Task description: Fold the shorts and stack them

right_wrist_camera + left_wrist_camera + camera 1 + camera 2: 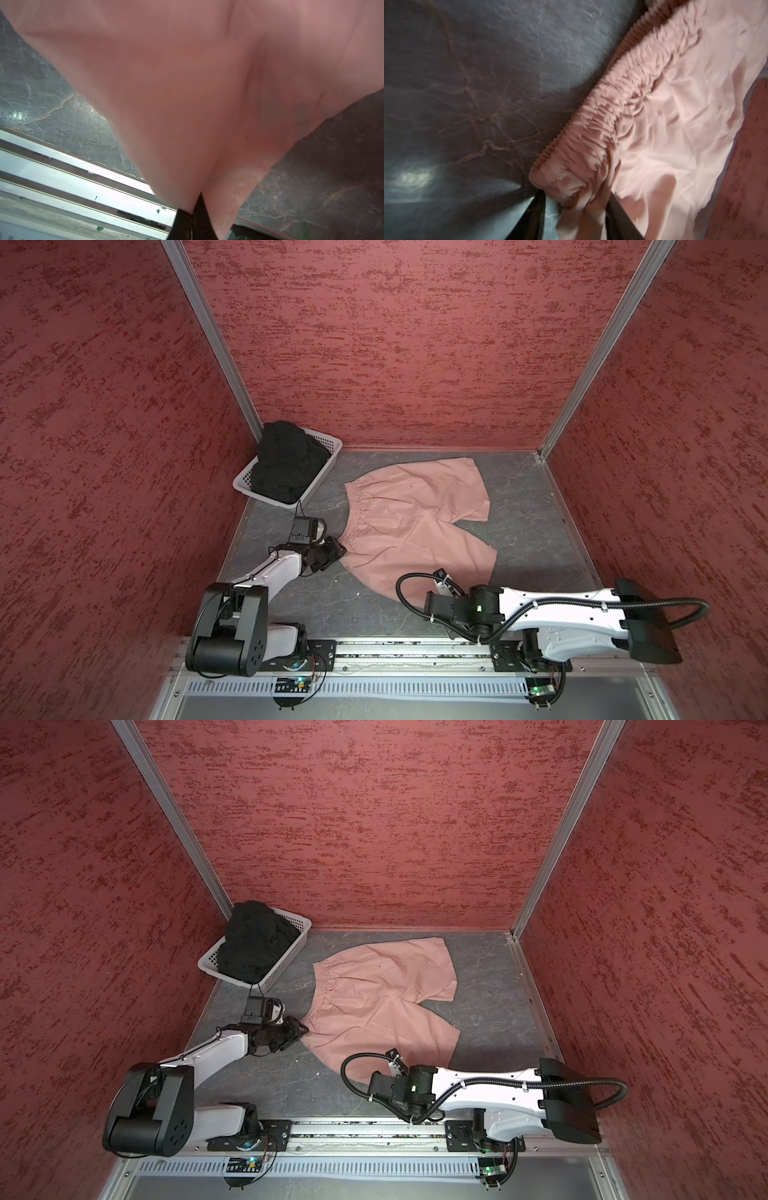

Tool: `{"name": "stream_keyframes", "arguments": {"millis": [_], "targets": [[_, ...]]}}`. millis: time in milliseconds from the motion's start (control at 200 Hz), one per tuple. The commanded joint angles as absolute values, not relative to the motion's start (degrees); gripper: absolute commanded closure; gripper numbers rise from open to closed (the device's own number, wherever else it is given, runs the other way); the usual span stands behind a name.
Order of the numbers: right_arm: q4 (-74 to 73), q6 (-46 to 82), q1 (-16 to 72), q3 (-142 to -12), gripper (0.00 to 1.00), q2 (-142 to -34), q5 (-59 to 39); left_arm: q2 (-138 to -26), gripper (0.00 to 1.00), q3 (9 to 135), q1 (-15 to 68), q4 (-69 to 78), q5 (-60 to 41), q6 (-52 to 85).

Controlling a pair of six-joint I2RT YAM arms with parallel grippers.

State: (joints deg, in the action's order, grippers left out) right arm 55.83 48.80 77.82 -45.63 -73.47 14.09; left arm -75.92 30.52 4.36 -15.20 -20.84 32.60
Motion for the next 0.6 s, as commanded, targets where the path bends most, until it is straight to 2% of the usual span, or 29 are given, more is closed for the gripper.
{"name": "stream_keyframes", "arguments": {"millis": [0,105,155,456,596], "targets": [[57.5,47.4,77.1,-47.0,1.0,-73.9,11.2,-77.2,0.71,32.9,4.7,-14.1,-19.7,32.1],[59.2,45.7,76.7,-49.8,1.0,-74.2,9.7,-78.0,0.84,35.5,4.5,-16.6,-18.3,30.1],[59.6,44.8,76.2,-50.6,1.0,-74.0,8.7,-78.0,1.0,36.7,4.4,-18.0,-17.5,29.4],[60.9,37.1,72.5,-54.9,1.0,-73.5,-2.1,-73.1,1.0,43.5,5.1,-29.8,-15.9,26.8],[66.3,33.7,72.1,-60.7,1.0,-74.6,-2.7,-68.4,1.0,45.1,6.2,-36.7,-13.9,27.1]]}}
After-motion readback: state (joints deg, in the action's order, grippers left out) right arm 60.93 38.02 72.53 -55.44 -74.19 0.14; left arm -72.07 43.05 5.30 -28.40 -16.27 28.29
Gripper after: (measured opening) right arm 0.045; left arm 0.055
